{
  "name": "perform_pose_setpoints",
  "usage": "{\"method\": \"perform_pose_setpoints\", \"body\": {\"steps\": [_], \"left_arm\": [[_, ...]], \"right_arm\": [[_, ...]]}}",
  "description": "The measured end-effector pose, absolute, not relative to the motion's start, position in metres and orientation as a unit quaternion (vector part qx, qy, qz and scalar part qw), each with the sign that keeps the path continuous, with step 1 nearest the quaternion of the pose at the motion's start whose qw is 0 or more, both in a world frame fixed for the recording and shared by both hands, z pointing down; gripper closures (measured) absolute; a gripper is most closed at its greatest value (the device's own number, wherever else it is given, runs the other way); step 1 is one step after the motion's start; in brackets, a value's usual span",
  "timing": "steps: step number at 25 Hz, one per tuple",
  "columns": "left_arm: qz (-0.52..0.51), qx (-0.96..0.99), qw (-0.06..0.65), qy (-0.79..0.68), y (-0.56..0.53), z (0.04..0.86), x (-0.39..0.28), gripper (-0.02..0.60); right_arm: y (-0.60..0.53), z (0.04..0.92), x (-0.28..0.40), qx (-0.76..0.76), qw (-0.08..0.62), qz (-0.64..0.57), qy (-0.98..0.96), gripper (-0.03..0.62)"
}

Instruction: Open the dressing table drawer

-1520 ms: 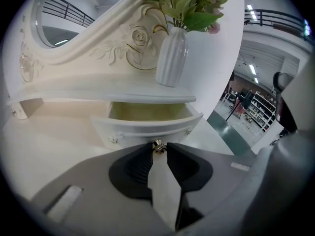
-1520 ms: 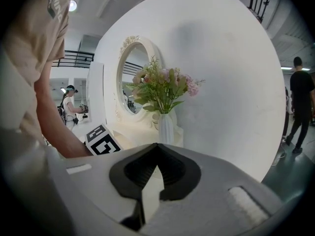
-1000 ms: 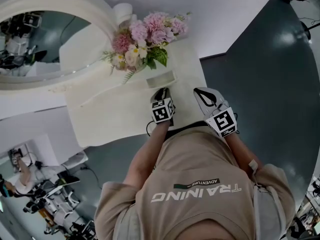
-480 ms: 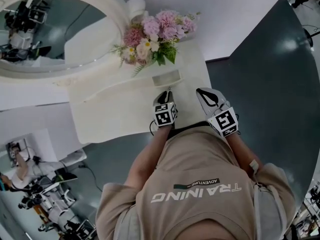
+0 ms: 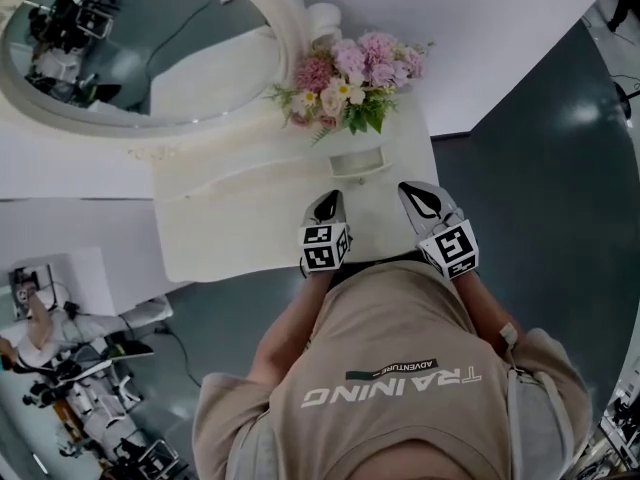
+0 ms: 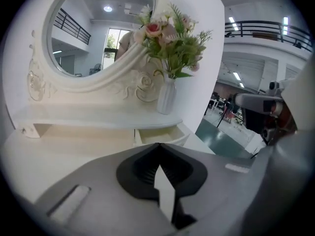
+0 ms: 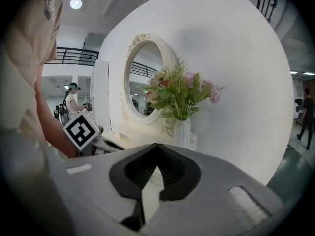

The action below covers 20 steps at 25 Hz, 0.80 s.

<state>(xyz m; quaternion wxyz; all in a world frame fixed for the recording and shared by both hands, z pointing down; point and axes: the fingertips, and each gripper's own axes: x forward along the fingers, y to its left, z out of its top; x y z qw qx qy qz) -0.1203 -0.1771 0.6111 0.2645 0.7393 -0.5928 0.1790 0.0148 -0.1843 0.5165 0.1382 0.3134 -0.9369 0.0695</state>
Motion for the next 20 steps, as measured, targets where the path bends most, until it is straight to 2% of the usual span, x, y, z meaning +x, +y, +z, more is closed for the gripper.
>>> {"method": "perform_pose_setpoints", "body": {"steps": [11,20], "left_arm": [[0.111,0.765,0.195,-0.604,-0.183,0.51,-0.161,0.565],[0.098,0.791,0.119,-0.592,-0.191,0.447,-0.167,0.563]], "right_arm": [[-0.185,0.47,-0.01,0.313,0.118,0.037,-0.942,0.592],[-0.194,0.422,-0.02,0.313,0.074,0.011,-0.947,0.592]]}}
